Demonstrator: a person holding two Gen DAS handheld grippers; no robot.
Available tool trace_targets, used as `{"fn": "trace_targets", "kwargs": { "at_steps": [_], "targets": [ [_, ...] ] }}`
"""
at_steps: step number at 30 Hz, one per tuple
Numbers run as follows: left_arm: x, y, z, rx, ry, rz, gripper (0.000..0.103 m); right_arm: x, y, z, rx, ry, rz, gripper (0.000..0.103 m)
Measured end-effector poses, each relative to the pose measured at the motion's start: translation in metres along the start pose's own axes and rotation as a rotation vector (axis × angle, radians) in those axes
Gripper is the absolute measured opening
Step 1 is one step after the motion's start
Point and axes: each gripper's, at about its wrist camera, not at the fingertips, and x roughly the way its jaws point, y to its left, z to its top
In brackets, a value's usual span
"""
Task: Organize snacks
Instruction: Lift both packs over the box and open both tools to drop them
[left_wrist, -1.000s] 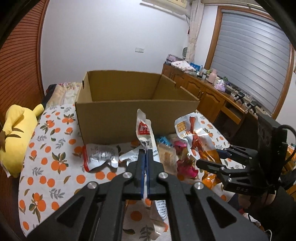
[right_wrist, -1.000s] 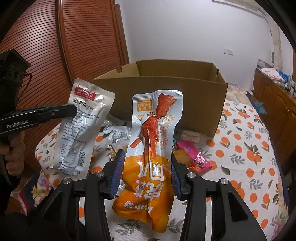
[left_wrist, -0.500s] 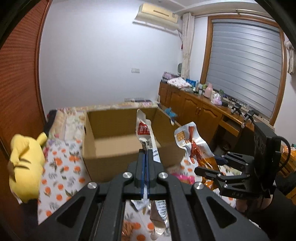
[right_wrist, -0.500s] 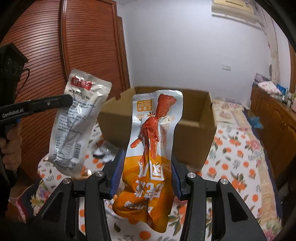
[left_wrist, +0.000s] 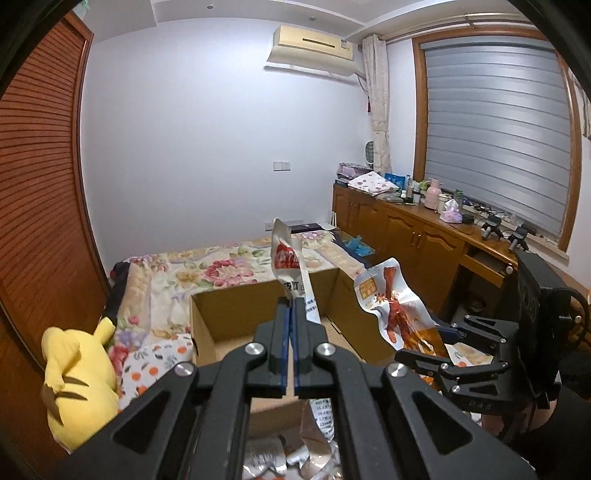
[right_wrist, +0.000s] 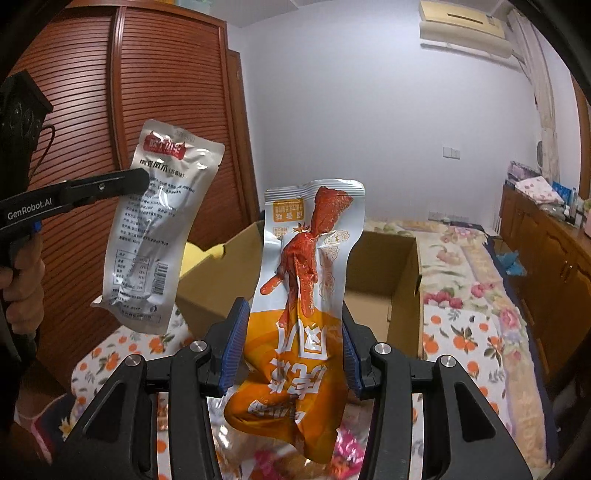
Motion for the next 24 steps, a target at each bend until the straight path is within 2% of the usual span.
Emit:
{"fn": "trace_targets", "kwargs": {
  "at_steps": [10, 16, 21, 24],
  "targets": [
    [0.037, 0.010, 0.015, -0.004, -0.033, 0.066, 0.000, 0.045, -0.016, 0.022, -0.003, 0.023, -0.064, 0.047],
    [0.072, 0.022, 0.011, -0.017, 0.005, 0.102, 0.000, 0.076, -0.023, 0.024, 0.012, 0.062, -0.112, 0.047],
    [0.100, 0.027, -0.002, -0.025, 0.073, 0.127, 0.000, 0.094, -0.036, 0.024, 0.045, 0.109, -0.153, 0.048],
    [0.108, 0.026, -0.014, -0.017, 0.114, 0.134, 0.004, 0.096, -0.041, 0.017, 0.058, 0.121, -0.157, 0.050]
  ]
}}
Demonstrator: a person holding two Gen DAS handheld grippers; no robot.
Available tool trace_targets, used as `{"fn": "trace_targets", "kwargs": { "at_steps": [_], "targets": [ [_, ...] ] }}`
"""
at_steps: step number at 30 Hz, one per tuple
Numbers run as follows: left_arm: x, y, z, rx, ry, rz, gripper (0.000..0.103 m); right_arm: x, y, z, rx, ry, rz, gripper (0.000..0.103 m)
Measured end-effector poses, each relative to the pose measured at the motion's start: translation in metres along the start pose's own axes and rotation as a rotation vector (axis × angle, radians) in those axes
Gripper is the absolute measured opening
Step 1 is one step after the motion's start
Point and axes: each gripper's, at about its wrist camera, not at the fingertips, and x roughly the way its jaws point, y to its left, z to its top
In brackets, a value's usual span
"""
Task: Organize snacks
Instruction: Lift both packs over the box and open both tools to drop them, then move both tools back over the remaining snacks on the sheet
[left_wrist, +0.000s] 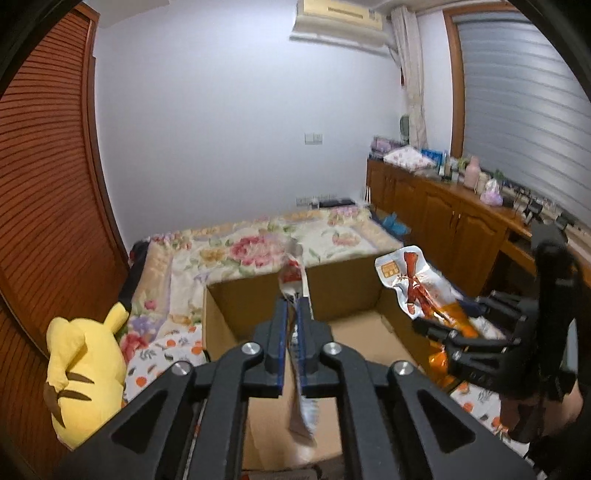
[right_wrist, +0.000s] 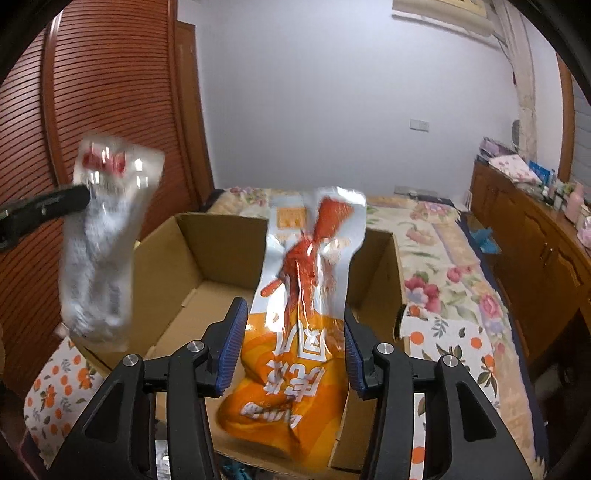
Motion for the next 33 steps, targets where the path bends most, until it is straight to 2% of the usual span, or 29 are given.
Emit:
{"fn": "trace_targets", "kwargs": {
  "at_steps": [3, 5, 6, 10, 13, 18, 23, 30, 32, 33],
  "targets": [
    [0.002, -0.001, -0.007, 0.008, -0.001, 0.037, 0.008, 0.001, -0.003, -0.004, 0.017, -0.002, -0.005, 0.061],
    [0.002, 0.001, -0.009, 0.003, 0.000, 0.046, 0.025, 0.002, -0.005, -0.006, 0.034, 0.002, 0.002, 0.064],
    [0.001, 0.002, -0.008, 0.000, -0.004, 0.053, 0.026, 0.001, -0.005, -0.008, 0.040, 0.004, 0.007, 0.065],
    [-0.007, 0.007, -0.012, -0.007, 0.004, 0.024, 0.028, -0.009, -0.005, -0.012, 0.035, -0.007, 0.036, 0.065],
    [-0.022, 0.008, -0.022, -0.002, 0.000, 0.002, 0.033, -0.024, -0.005, -0.016, 0.032, -0.025, 0.068, 0.065],
    [-0.053, 0.005, -0.048, 0.008, 0.005, -0.046, 0.042, -0.063, 0.004, -0.034, -0.009, -0.058, 0.120, 0.065],
    [-0.077, -0.003, -0.079, 0.039, 0.039, -0.091, 0.045, -0.091, 0.010, -0.062, -0.049, -0.063, 0.144, 0.065],
    [-0.098, -0.017, -0.138, 0.000, 0.112, -0.152, 0.047, -0.095, 0.011, -0.117, -0.051, 0.017, 0.137, 0.065],
    [-0.097, -0.018, -0.151, -0.013, 0.129, -0.152, 0.050, -0.092, 0.010, -0.134, -0.043, 0.044, 0.128, 0.065],
    [-0.095, -0.021, -0.161, -0.014, 0.141, -0.129, 0.051, -0.091, 0.011, -0.140, -0.038, 0.054, 0.128, 0.065]
  ]
}}
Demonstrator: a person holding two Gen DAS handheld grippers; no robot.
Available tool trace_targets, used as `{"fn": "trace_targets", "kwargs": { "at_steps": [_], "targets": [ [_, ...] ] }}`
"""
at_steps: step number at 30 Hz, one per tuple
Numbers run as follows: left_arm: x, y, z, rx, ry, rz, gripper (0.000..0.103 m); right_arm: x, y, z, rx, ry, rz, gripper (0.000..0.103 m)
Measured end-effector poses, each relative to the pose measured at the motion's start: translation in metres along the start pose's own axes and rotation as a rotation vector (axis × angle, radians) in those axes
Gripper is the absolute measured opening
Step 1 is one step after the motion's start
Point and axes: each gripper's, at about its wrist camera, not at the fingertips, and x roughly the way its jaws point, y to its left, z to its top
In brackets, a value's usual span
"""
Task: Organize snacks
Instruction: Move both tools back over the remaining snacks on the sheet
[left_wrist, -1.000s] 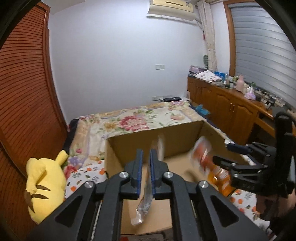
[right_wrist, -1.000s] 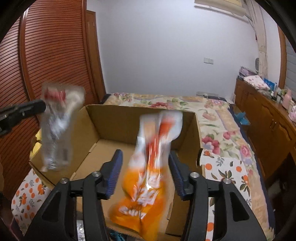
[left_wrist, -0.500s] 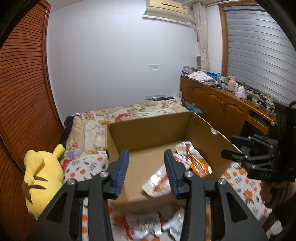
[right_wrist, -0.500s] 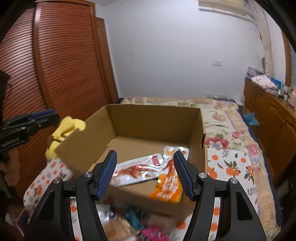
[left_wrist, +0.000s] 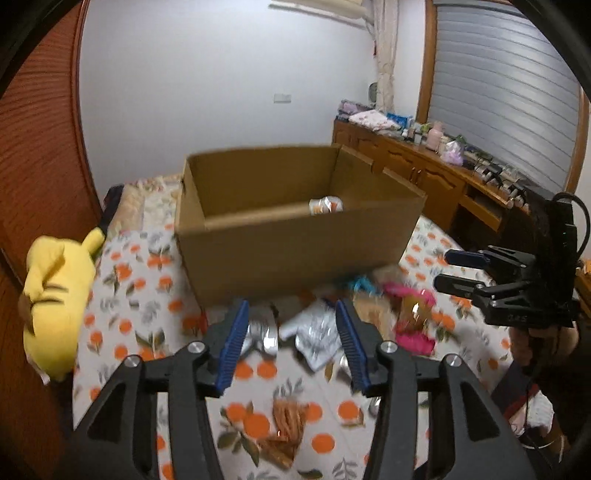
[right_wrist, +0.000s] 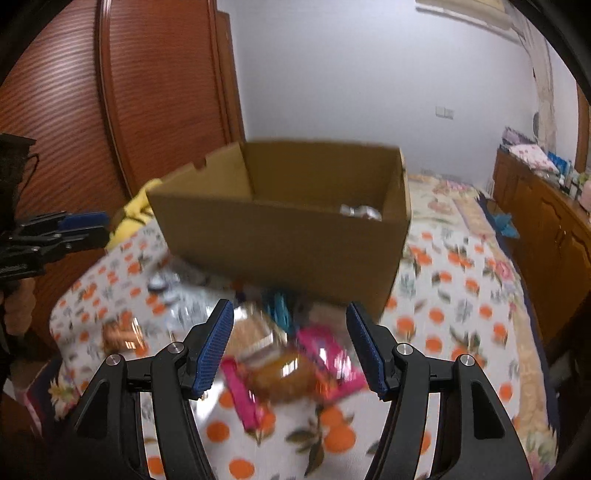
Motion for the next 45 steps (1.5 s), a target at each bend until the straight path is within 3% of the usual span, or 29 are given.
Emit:
{"fn": "trace_targets", "kwargs": {
  "at_steps": [4, 18, 33, 40, 45],
  "targets": [
    [0.010, -0.002, -0.027, 0.008, 0.030, 0.034, 0.072, 0.004, 0.000, -0.024, 0.035, 0.033, 0.005, 0.065],
    [0.021, 0.008, -0.073, 0.051, 0.119, 0.035, 0.072, 0.009, -0.005, -0.057, 0.158, 0.089, 0.044, 0.065],
    [0.036, 0.017, -0.082, 0.044, 0.172, 0.039, 0.072, 0.036, -0.021, -0.035, 0.223, 0.124, 0.035, 0.065],
    [0.051, 0.020, -0.085, 0.031, 0.220, 0.041, 0.073, 0.049, -0.021, -0.030, 0.185, 0.137, -0.011, 0.065],
    [0.051, 0.019, -0.088, 0.041, 0.203, 0.037, 0.073, 0.055, -0.016, -0.030, 0.141, 0.142, -0.039, 0.068]
  ]
}}
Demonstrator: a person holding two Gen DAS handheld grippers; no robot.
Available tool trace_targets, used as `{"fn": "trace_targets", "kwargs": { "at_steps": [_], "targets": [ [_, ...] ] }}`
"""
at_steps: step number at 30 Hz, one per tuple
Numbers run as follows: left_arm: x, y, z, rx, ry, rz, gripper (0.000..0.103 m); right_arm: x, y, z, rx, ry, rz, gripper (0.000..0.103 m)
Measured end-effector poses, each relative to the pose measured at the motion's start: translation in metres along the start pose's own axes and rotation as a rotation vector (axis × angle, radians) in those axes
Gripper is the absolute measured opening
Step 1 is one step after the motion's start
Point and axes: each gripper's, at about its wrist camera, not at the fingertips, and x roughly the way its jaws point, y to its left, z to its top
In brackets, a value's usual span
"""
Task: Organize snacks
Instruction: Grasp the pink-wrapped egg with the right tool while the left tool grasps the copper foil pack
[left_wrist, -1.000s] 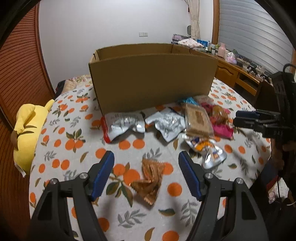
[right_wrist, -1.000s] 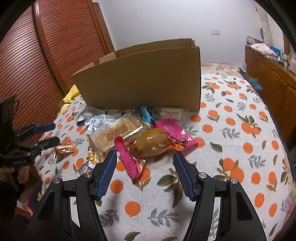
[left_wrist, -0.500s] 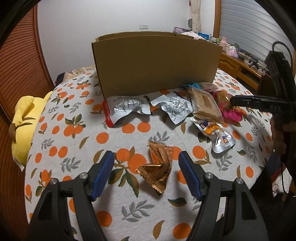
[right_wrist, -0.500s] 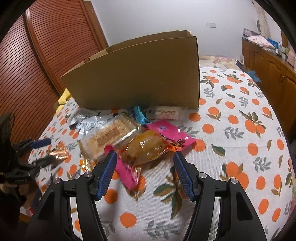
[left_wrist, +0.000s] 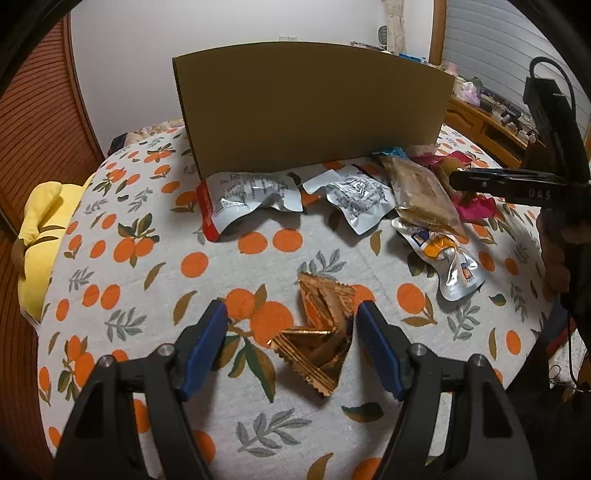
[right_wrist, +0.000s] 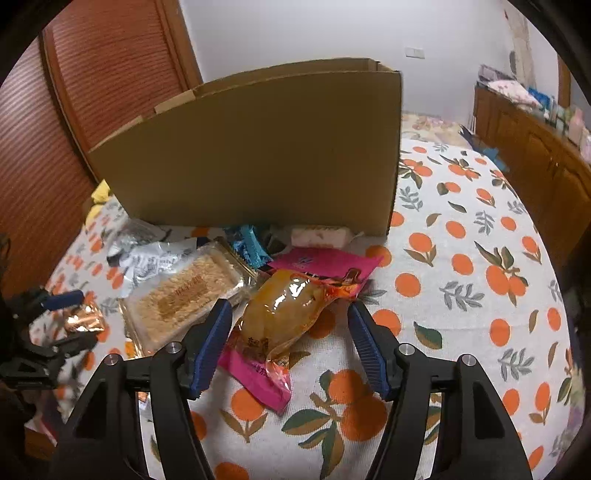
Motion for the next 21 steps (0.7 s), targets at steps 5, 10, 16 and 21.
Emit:
{"fn": "trace_targets", "kwargs": {
  "at_steps": [5, 10, 16, 21],
  "targets": [
    [0.001, 0.000, -0.002, -0.008, -0.004, 0.008, 0.084, 0.002, 0.001, 0.003, 0.012, 0.002, -0.004, 0.068],
    [-0.001, 0.000, -0.003, -0.014, -0.001, 0.014, 0.087, 0.008, -0.004, 0.008, 0.059, 0.007, 0.008, 0.068],
    [-0.003, -0.001, -0.005, -0.006, 0.006, 0.010, 0.088, 0.014, -0.010, 0.010, 0.079, 0.015, 0.004, 0.068],
    [-0.002, 0.000, -0.004, -0.001, 0.022, 0.003, 0.088, 0.010, -0.006, 0.008, 0.033, 0.018, -0.011, 0.065]
  ]
}}
